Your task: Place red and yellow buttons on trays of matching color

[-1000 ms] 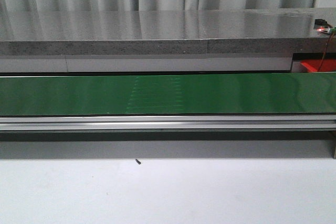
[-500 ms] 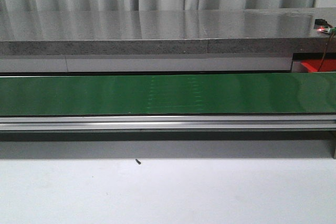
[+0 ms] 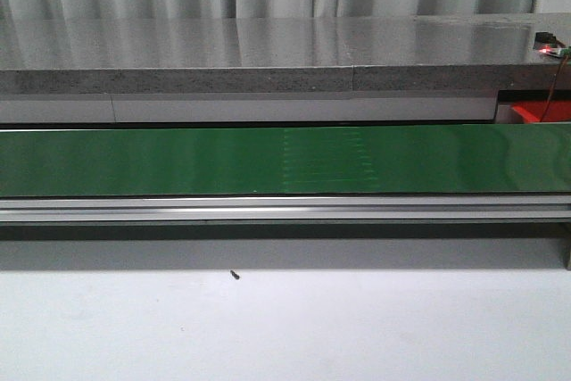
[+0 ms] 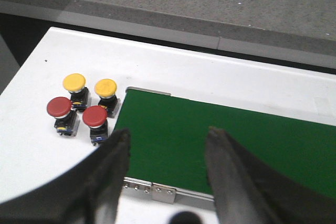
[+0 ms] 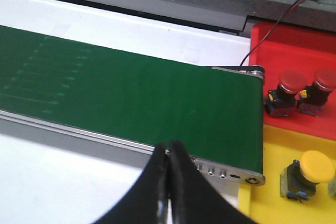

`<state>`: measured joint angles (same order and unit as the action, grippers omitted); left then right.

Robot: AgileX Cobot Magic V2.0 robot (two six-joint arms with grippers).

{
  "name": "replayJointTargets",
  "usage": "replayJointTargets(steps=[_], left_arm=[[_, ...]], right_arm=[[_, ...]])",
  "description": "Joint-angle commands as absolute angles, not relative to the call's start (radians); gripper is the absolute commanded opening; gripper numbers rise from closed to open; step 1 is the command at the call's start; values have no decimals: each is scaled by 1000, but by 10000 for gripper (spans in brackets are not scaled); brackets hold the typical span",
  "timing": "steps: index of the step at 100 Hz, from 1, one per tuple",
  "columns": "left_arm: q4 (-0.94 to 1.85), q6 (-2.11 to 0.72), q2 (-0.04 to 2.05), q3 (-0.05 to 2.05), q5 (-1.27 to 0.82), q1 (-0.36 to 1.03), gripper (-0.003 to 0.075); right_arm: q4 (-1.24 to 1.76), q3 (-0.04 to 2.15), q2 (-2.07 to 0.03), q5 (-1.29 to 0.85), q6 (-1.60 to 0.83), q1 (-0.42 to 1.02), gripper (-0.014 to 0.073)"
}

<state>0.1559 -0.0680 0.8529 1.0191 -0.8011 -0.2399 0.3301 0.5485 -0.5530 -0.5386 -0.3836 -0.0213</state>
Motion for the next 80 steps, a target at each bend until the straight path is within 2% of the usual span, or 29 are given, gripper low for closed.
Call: replayJointTargets(steps=[1,40,60,80], left_arm=[[161,-56,931,1107,-747,-276,496],[166,-42,1391,1378,-821,-432,503],[190,-42,1614,1493,-913,-443,503],[198,-40,1743,1533,-925,-443,502]], right_arm=[[338,574,-551,-482,-384,-20,-68],[338,574,-551,-484,-384,-20,-68],[338,574,-551,-484,-384,-20,-68],[338,574,-551,-485,-384,-20,-68]])
